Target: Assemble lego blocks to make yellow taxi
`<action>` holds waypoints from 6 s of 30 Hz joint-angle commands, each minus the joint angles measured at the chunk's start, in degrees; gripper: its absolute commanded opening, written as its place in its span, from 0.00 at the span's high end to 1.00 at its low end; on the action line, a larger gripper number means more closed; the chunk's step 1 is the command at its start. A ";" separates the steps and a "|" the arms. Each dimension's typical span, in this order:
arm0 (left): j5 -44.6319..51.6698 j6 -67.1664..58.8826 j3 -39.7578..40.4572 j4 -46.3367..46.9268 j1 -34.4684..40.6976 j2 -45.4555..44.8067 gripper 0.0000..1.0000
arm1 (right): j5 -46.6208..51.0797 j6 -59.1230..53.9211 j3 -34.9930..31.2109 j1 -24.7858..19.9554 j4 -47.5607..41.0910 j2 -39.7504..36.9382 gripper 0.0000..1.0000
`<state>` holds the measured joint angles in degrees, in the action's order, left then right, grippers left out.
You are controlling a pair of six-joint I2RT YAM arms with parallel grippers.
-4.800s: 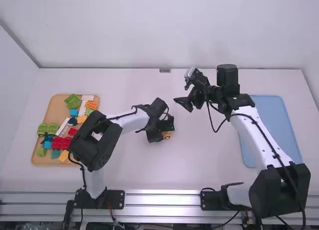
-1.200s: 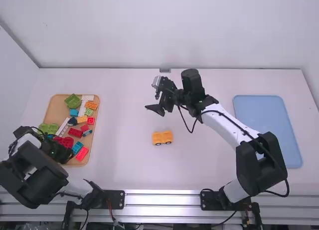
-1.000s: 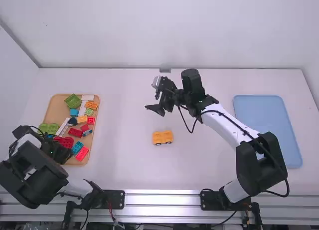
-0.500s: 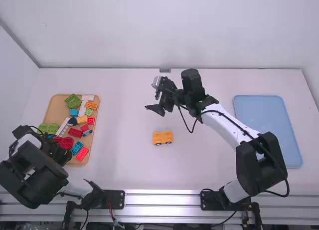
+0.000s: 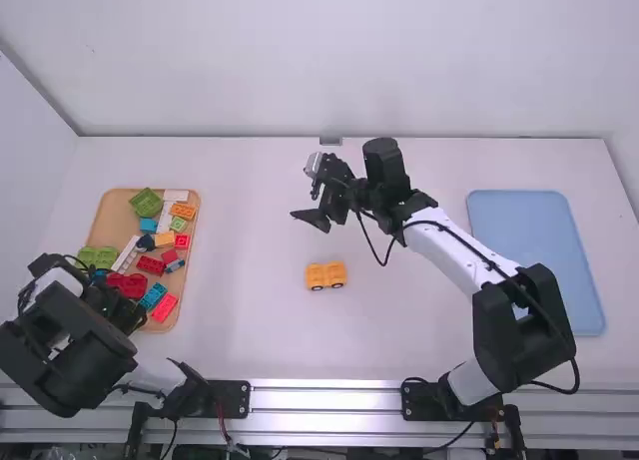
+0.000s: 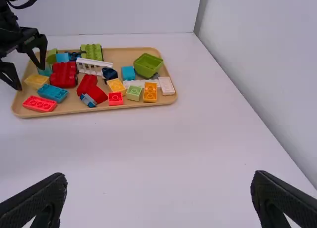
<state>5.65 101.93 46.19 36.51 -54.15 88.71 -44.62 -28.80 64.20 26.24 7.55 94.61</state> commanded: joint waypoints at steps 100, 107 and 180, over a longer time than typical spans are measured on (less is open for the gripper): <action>36.79 -109.87 -8.35 -50.16 57.77 -25.83 0.98 | -37.88 9.51 -0.44 -12.39 3.98 -0.11 0.01; 39.21 -106.03 -8.33 -71.52 68.08 -11.45 0.95 | -42.58 9.25 -0.48 -15.34 -0.63 -0.09 0.01; 21.07 -100.56 -5.20 -72.26 69.51 1.62 0.01 | 36.72 17.46 10.03 -7.69 -40.00 0.68 0.88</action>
<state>36.47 1.89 40.12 -35.90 15.38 90.65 -16.95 -12.03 70.43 17.04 -31.38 94.78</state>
